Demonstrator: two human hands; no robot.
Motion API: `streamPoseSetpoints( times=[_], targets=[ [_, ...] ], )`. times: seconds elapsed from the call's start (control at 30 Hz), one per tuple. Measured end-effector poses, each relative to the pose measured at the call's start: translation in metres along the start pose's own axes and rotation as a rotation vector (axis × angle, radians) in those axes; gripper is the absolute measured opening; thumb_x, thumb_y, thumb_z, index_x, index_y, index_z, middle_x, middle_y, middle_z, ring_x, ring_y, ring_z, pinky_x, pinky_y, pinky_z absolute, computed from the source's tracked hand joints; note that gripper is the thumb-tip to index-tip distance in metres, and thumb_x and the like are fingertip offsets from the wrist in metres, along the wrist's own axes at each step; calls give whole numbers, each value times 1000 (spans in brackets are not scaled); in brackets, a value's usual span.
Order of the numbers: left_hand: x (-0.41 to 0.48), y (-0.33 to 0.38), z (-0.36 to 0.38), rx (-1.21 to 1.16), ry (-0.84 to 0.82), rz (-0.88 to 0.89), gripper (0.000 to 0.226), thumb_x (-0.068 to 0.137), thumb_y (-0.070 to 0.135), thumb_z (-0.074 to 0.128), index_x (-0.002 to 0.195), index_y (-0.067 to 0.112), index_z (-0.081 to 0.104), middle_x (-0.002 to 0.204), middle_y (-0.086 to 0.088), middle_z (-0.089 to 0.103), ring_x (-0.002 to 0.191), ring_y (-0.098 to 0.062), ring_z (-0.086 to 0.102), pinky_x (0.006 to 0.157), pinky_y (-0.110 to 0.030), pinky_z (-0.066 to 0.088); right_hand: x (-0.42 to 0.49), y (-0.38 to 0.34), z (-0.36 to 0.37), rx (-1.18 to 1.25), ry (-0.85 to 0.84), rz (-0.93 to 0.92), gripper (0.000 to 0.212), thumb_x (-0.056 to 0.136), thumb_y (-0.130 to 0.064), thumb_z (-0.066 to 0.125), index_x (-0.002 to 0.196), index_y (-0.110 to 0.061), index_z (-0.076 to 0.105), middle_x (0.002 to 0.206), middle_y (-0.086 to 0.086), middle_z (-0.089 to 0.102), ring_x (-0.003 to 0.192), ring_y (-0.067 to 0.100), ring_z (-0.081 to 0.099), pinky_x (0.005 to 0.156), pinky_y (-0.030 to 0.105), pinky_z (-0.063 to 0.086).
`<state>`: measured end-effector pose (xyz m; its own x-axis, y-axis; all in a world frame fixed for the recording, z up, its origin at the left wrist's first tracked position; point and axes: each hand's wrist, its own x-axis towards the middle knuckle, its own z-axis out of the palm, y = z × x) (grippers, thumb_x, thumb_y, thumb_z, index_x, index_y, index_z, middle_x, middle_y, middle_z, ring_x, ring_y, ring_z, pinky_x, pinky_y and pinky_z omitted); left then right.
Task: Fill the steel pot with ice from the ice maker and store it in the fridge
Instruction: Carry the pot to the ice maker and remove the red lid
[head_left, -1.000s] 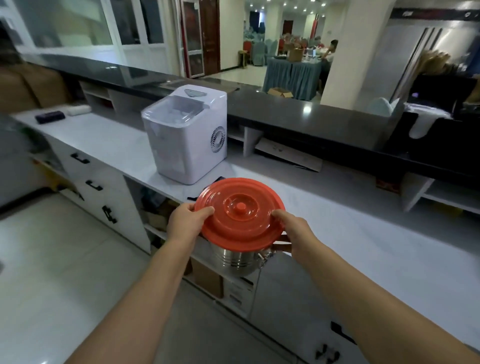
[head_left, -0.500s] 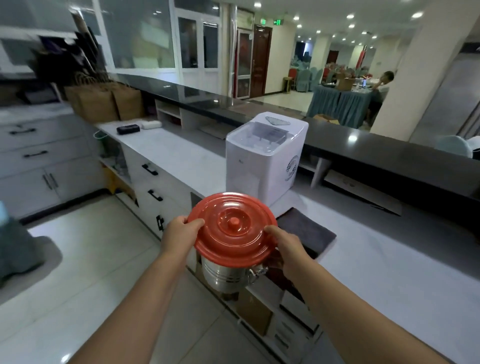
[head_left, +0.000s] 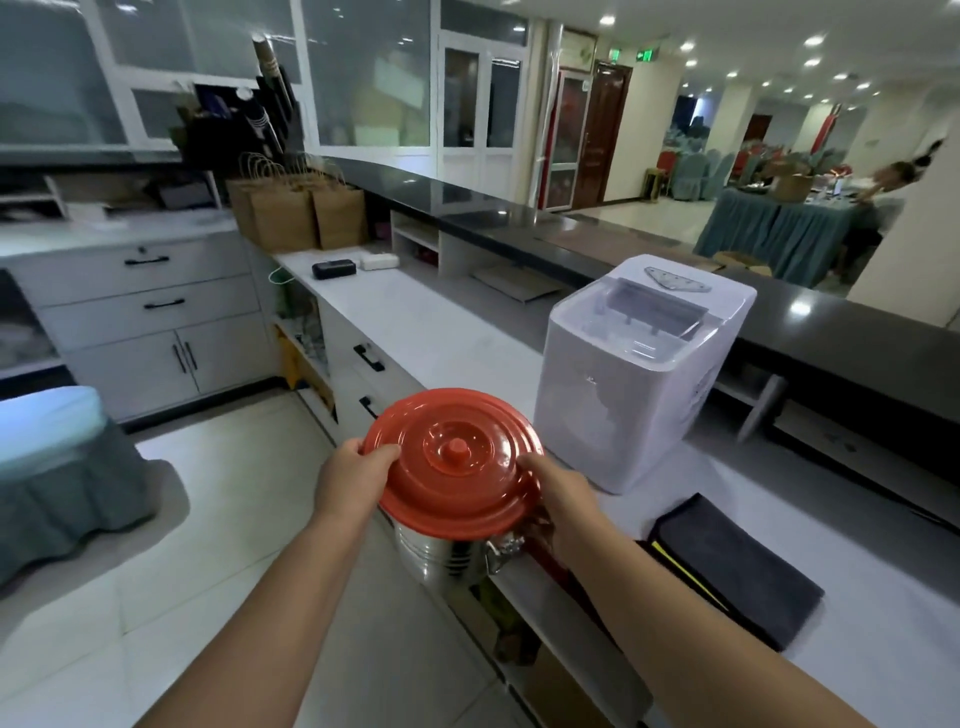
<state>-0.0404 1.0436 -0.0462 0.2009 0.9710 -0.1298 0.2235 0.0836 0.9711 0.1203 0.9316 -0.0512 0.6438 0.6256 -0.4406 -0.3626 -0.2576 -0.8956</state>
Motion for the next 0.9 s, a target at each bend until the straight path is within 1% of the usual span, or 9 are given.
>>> streamPoseSetpoints(
  times=[0.17, 0.3, 0.37, 0.43, 0.57, 0.7, 0.77, 0.83, 0.9],
  targets=[
    [69, 17, 21, -15, 30, 9, 6, 82, 19, 62, 78, 17, 58, 86, -9, 66, 82, -26, 63, 80, -42, 51, 63, -28, 22, -3, -10, -25, 19, 86, -23, 62, 87, -4, 60, 70, 12, 58, 63, 23, 57, 59, 30, 47],
    [122, 37, 50, -34, 15, 8, 14, 84, 17, 62, 72, 18, 53, 76, -5, 61, 71, -21, 57, 74, -36, 47, 118, -54, 33, -12, -7, -34, 24, 88, -27, 58, 92, -4, 63, 78, 12, 65, 84, 32, 66, 77, 41, 55],
    [144, 43, 63, -53, -3, 13, 16, 85, 16, 61, 70, 18, 54, 74, -5, 60, 70, -22, 58, 71, -33, 47, 139, -65, 36, -15, -13, -47, 22, 89, -27, 56, 91, -6, 63, 75, 10, 65, 80, 28, 66, 70, 39, 56],
    [165, 47, 74, -67, -10, 8, 11, 86, 18, 61, 76, 16, 56, 78, -6, 63, 74, -23, 60, 69, -33, 48, 159, -75, 39, -13, -1, -61, 21, 89, -26, 56, 90, -7, 63, 75, 10, 64, 78, 28, 65, 67, 37, 56],
    [201, 52, 90, -80, -26, -8, 9, 86, 19, 61, 80, 19, 55, 82, -5, 62, 79, -21, 60, 74, -35, 48, 189, -89, 48, 10, 51, -57, 20, 87, -24, 58, 90, -5, 63, 83, 15, 64, 88, 33, 65, 74, 43, 57],
    [237, 56, 99, -69, -71, -28, 6, 83, 22, 62, 86, 17, 59, 89, -8, 68, 84, -24, 65, 81, -42, 53, 212, -98, 58, 26, 76, -47, 20, 87, -26, 57, 89, -7, 63, 84, 15, 64, 94, 36, 66, 73, 42, 57],
    [257, 60, 103, -49, -97, -18, 7, 83, 21, 62, 79, 17, 59, 83, -8, 67, 80, -24, 64, 82, -42, 52, 224, -102, 66, 38, 97, -37, 21, 87, -26, 57, 90, -7, 64, 82, 15, 63, 92, 35, 66, 72, 41, 57],
    [276, 64, 108, -37, -119, -16, 15, 84, 18, 62, 70, 18, 56, 76, -6, 63, 76, -25, 61, 81, -41, 51, 236, -104, 74, 54, 124, -31, 19, 86, -26, 57, 88, -7, 63, 80, 14, 62, 88, 33, 65, 70, 39, 57],
    [296, 67, 113, -29, -164, -15, 12, 82, 19, 63, 72, 18, 56, 80, -9, 65, 80, -28, 63, 83, -43, 51, 246, -108, 83, 69, 168, -20, 19, 84, -25, 57, 85, -8, 63, 79, 14, 62, 82, 31, 64, 67, 38, 57]
  ],
)
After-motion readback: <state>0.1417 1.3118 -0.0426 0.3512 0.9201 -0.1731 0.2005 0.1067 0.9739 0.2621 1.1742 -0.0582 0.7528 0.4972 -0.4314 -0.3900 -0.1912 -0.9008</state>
